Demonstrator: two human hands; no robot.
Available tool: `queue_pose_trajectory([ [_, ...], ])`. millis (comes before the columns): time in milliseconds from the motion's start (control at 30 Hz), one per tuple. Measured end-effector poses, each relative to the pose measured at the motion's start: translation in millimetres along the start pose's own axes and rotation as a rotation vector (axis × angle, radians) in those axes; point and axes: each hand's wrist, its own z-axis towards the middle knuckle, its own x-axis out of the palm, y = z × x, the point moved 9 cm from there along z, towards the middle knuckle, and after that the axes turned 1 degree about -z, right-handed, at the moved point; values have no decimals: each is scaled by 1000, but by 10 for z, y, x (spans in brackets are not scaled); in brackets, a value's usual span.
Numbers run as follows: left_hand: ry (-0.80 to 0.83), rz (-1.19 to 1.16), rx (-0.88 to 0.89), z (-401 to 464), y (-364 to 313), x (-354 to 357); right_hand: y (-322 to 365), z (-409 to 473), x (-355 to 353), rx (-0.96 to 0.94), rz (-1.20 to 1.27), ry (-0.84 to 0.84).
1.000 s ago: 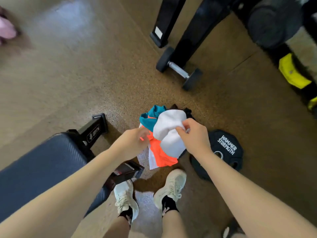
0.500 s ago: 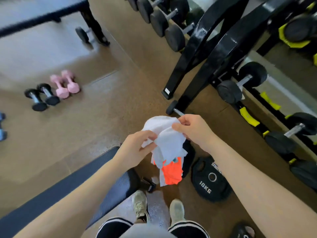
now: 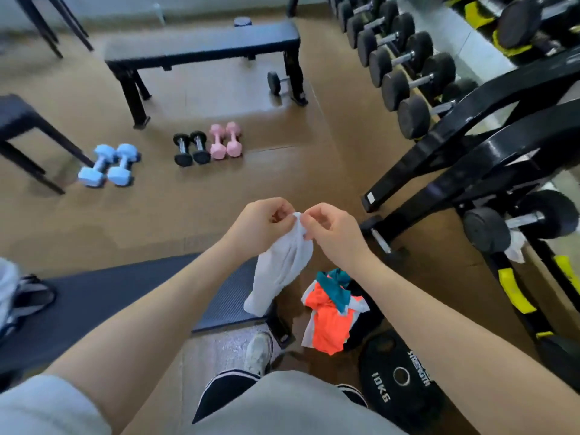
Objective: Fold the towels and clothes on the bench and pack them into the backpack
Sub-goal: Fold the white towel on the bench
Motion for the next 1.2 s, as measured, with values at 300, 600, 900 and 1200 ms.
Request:
queue_pose_trajectory([
  [300,-55,-65,-98,-913,281,-278,354,-467,671,-133,-34,239],
  [600,-106,-312,-151,-1539,875,-664,683,-603,1330,-61,39,472],
  [900,26,-61,-139,-2140,1895,-1374,1028,-718,2480,73,-64,671],
  [1200,51,79,-401,-2777,3236,-1874,1103,-770,3048,141,-97,417],
])
